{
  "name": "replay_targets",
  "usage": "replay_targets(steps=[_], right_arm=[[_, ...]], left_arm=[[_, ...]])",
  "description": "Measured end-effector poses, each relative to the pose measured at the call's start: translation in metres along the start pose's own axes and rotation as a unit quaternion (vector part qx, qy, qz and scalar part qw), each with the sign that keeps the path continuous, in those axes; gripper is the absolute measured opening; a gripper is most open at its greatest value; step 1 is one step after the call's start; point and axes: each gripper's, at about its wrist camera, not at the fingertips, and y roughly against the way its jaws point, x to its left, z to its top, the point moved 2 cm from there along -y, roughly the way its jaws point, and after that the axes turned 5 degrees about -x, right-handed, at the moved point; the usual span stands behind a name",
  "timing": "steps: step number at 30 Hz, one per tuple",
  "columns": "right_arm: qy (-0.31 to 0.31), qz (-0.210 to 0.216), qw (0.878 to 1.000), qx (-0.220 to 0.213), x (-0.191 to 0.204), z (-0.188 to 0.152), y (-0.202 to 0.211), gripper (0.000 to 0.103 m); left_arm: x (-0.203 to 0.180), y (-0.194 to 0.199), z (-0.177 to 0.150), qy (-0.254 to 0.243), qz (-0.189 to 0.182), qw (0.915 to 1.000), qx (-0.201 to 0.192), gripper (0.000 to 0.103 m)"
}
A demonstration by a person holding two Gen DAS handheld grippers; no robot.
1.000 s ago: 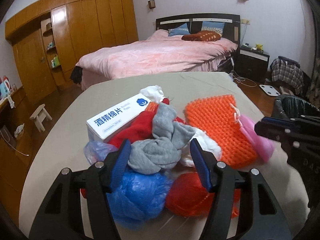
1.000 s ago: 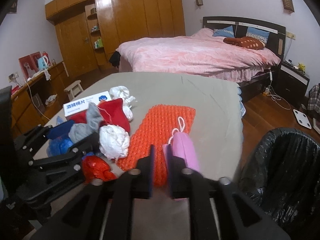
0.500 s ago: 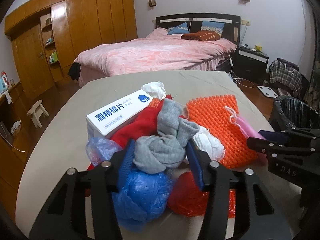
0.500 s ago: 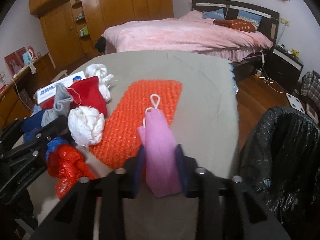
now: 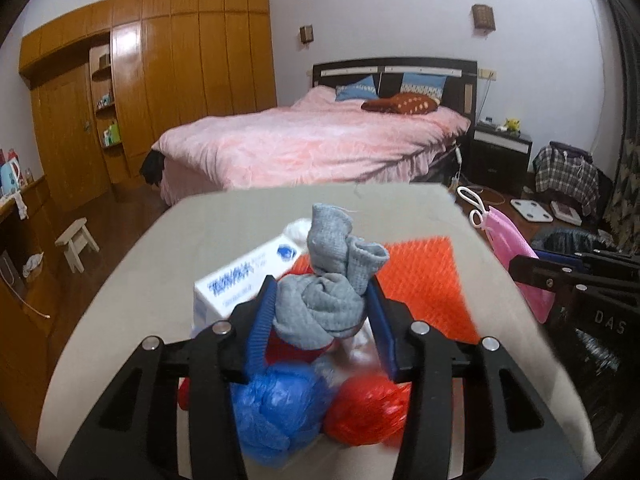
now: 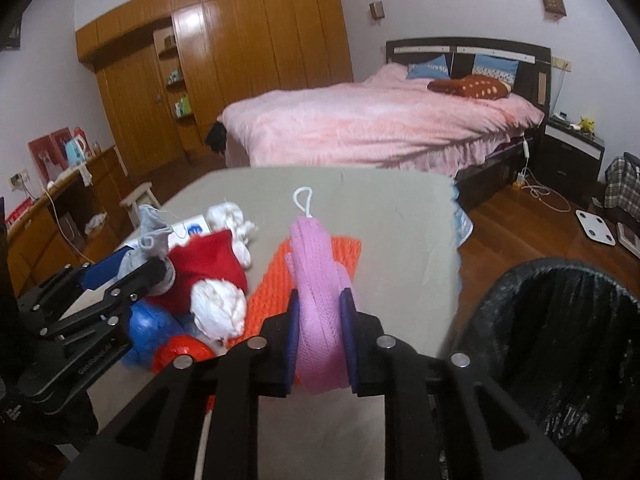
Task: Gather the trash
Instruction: 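Carry the sock and mask over the bin and open both tools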
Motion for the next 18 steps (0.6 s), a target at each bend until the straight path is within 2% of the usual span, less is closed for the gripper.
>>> replay_targets(steps=[4, 10, 18], right_arm=[[-0.006, -0.011, 1.0, -0.02, -0.01, 0.009, 0.021, 0.019], [-0.026, -0.038, 0.998, -0.031, -0.039, 0.009, 0.05, 0.019], [-0.053, -0.097, 0.993, -0.038, -0.093, -0.002, 0.09, 0.019]], left_arm=[[-0.015, 0.011, 0.014, -0.006, -0.013, 0.9997, -0.017, 0.043], [-0.051, 0.016, 0.027, -0.011, -0.053, 0.9982, -0.023, 0.043], [-0.117, 0.016, 0.03, -0.021, -0.126, 0.9916, -0.019, 0.043]])
